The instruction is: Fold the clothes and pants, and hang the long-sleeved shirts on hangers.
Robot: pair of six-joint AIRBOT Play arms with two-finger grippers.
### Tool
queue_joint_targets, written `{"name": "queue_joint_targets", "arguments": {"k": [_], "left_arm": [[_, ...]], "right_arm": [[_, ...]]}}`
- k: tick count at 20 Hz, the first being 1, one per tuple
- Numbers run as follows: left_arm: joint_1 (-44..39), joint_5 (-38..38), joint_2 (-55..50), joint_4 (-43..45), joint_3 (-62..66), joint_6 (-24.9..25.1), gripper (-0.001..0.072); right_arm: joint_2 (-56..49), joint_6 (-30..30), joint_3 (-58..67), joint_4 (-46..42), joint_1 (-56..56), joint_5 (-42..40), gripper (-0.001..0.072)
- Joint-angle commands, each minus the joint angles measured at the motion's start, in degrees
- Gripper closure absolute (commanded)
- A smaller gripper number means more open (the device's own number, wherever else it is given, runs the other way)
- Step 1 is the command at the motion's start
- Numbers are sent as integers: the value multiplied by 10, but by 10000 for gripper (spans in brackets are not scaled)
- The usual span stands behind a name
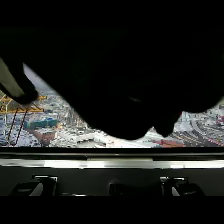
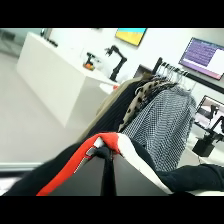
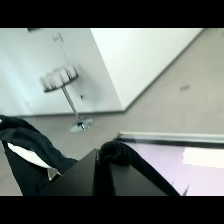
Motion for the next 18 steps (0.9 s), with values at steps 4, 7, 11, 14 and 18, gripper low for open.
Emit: {"name": "queue_joint_targets", "arguments": {"k": [4,7,11,14,18], "left_arm": [[0,1,-10,3,-16,-2,668],[0,1,-75,3,-56,-2,668],[0,5,-206,3,-106,6,668],[-12,33,-324,3,-112,5,668],[-32,94,-452,3,-112,35,668]], "right_arm": [[-40,23,3,-62,0,-55,663],[-169,18,3,-65,0,-67,662],[-376,7,3,-22,0,-145,661],[-514,-46,3,120,8,-235,661],[-646,-83,3,157,48,-265,660]]}}
